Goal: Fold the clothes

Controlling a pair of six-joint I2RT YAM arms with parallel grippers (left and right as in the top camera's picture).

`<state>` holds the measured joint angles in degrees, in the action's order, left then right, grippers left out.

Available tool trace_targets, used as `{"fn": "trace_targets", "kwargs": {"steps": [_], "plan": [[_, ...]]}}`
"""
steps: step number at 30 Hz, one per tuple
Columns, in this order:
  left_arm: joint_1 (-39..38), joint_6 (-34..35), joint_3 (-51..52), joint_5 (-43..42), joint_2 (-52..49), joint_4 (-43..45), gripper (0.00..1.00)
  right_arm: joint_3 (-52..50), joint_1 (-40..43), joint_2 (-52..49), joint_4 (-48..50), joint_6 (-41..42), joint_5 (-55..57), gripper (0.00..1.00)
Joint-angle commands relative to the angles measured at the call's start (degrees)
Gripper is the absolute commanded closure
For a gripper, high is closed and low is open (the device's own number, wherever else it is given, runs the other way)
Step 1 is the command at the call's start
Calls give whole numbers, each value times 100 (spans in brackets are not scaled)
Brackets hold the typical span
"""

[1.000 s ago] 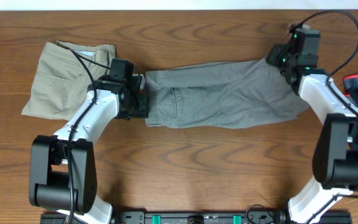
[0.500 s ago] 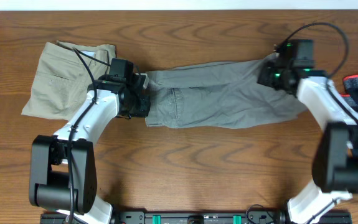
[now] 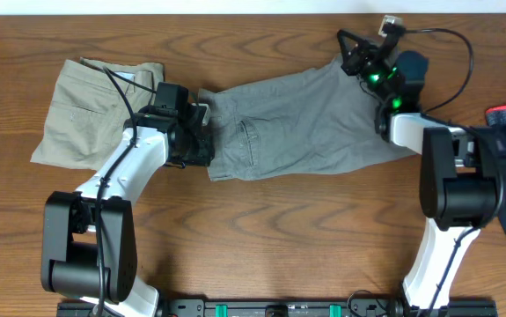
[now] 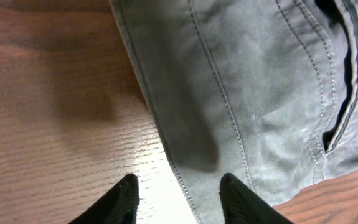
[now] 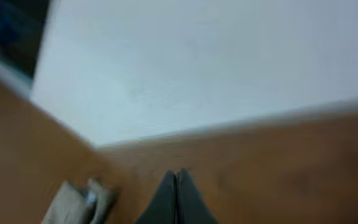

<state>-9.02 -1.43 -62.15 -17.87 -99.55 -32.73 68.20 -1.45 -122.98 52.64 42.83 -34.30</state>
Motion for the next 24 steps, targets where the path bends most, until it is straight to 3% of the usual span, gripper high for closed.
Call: {"fn": "trace_targets", "kwargs": {"steps": [1, 4, 8, 11, 14, 19, 24], "plan": [[2, -122, 26, -85, -2, 94, 52, 20, 227, 256, -1316, -323, -1261, 99], [2, -415, 26, -608, -2, 249, 52, 20, 267, 457, -2833, -1235, -1191, 99], [-72, -415, 26, -872, -4, 664, 76, 20, 203, 697, -4736, -1869, 0, 99], [-238, -428, 26, -870, -13, 1283, 93, 20, 48, 734, -6054, -1884, 1384, 99], [-435, -874, 28, -789, -133, 2006, 94, 20, -116, 732, -7187, -1871, 2507, 99], [-529, -890, 26, 177, -824, 2892, 94, 20, -260, 732, -8205, -2004, 3475, 99], [-278, -149, -70, 1106, -1486, 3202, 94, 20, -192, 732, -9047, -2022, 3886, 99]]}}
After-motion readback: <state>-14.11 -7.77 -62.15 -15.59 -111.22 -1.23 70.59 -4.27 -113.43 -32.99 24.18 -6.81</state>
